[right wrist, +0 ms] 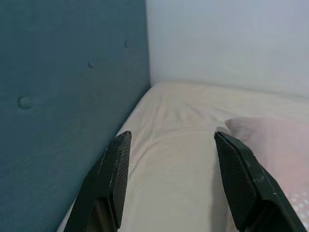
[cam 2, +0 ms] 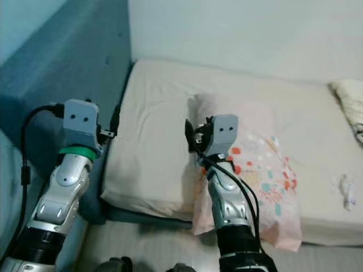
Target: Clean up the room
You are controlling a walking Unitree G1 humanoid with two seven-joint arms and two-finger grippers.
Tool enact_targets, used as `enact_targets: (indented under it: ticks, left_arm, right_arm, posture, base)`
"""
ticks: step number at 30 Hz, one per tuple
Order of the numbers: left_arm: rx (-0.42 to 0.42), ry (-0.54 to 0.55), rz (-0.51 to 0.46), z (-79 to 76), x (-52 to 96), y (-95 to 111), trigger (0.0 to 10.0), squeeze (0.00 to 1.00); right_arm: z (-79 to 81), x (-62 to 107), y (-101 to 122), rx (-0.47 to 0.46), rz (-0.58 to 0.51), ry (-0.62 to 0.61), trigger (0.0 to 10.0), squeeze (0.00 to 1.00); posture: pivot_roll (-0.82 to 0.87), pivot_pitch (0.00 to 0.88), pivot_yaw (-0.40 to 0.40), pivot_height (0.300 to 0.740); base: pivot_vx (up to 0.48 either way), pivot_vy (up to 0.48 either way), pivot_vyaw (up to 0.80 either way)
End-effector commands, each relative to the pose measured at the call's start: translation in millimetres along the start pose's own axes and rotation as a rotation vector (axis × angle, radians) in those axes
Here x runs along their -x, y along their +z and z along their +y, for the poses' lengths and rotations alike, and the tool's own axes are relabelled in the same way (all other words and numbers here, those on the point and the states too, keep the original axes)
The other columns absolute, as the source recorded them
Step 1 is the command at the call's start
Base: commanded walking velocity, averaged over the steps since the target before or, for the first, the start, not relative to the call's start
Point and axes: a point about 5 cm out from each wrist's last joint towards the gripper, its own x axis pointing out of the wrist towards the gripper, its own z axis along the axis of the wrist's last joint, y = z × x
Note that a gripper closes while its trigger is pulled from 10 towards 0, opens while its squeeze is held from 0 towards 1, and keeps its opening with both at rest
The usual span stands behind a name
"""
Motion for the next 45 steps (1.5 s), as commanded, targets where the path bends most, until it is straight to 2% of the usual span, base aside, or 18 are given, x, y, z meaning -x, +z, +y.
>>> enact_targets:
  ticks: [1, 10, 11, 14, 24, 32, 45]
  left_arm:
    - [0.002, -0.034, 0.011, -9.7, 1.5, -2.9, 10.0, 0.0]
    - [0.05, -0.066, 0.06, -15.7, 0.1, -7.3, 10.0, 0.0]
    - [0.093, -0.096, 0.085, -18.6, -1.3, -7.9, 10.0, 0.0]
    - [0.117, -0.126, 0.08, -20.0, -5.6, -5.5, 10.0, 0.0]
    - [0.089, -0.094, 0.057, -16.0, -15.2, -4.0, 10.0, 0.0]
    - [0.074, -0.053, 0.06, -12.3, -14.9, -5.8, 10.0, 0.0]
    - [0.073, -0.028, 0.059, -9.7, -17.9, -7.4, 10.0, 0.0]
  right_arm:
    - [-5.5, 2.8, -2.7, -0.001, 0.008, -0.02, 10.0, 0.0]
    - [-6.2, 2.7, -2.8, 0.001, 0.009, -0.021, 10.0, 0.0]
    - [-5.1, 2.8, -2.3, -0.001, 0.005, -0.017, 10.0, 0.0]
    - [-2.5, 3.2, 1.0, -0.031, -0.021, -0.002, 10.0, 0.0]
    - [-2.4, 5.3, 6.2, -0.111, -0.064, -0.009, 10.0, 0.0]
    - [-4.5, 7.4, 3.0, -0.094, -0.047, -0.019, 10.0, 0.0]
    - [-4.8, 7.4, 1.8, -0.086, -0.033, -0.009, 10.0, 0.0]
  posture:
    - [-0.11, 0.061, 0.004, 0.74]
    - [-0.12, 0.062, 0.005, 0.74]
    - [-0.12, 0.062, 0.007, 0.74]
    - [-0.12, 0.061, 0.007, 0.74]
    - [-0.12, 0.06, 0.008, 0.74]
    - [-0.12, 0.064, 0.006, 0.74]
    - [-0.13, 0.062, 0.002, 0.74]
  base:
    - [0.0, 0.0, 0.0]
    - [0.0, 0.0, 0.0]
    - [0.0, 0.0, 0.0]
    - [0.0, 0.0, 0.0]
    - [0.0, 0.0, 0.0]
    - [0.0, 0.0, 0.0]
    - [0.448, 0.0, 0.0]
